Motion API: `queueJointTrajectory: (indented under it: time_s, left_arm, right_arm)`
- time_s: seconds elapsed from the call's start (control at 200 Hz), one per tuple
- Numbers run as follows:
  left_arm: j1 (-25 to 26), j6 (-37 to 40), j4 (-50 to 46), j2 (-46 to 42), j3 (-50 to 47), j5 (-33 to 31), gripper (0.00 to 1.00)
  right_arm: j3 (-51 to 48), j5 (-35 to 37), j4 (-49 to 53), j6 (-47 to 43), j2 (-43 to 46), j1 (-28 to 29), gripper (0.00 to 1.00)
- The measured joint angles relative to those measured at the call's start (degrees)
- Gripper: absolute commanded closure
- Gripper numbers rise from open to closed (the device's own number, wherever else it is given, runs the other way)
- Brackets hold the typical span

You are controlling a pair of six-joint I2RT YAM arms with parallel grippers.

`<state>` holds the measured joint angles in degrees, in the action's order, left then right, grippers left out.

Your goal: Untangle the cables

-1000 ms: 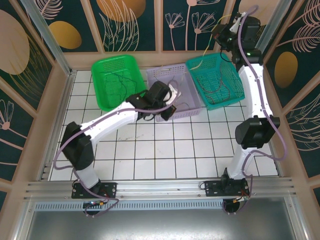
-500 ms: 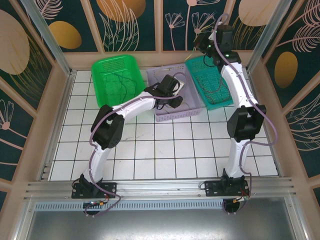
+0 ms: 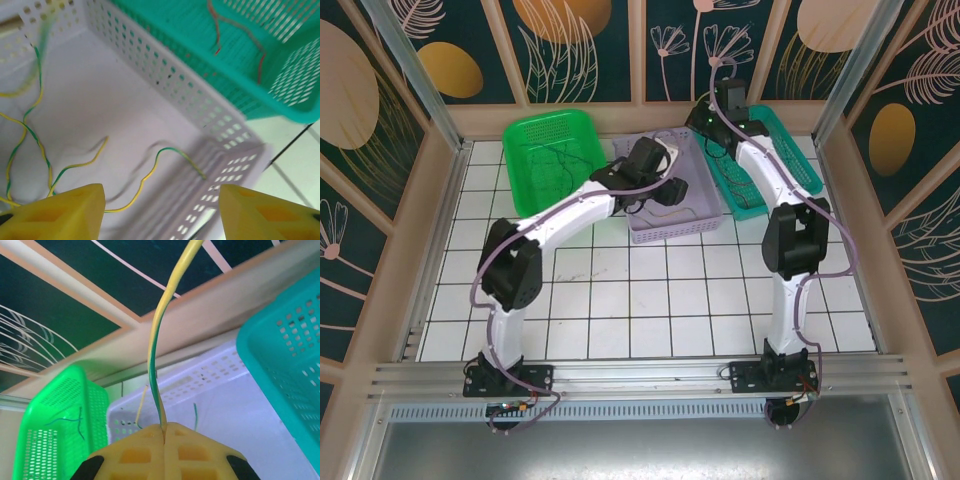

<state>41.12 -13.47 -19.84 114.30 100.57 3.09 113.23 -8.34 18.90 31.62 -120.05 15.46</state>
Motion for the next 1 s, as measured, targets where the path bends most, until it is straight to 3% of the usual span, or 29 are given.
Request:
queueJointTrajectory:
  time_s: [0.26,0.465,0.916,1.001]
  left_arm:
    - [-1.88,-9.51,0.24,-7.37,-1.66,-2.82,0.42]
    - [-2.67,-13.75,0.09,-8.35,-3.65,-6.19,0.43]
    - [-2.67,-17.73,0.13,-13.16,-9.27,-7.10,0.45]
    - [-2.67,-18.18,0.26,-14.80,-10.56,-7.15,0.45]
  right_arm:
    - [-1.29,3.32,6.93,8.72,0.00,2.40,1.00]
    - [-3.17,5.05,11.85,17.18,-0.24,6.86,1.00]
    - [-3.04,-3.13,14.67,25.97,-8.94,6.25,1.00]
    - [-0.35,-4.24,15.96,25.64,-12.09,4.87,0.69]
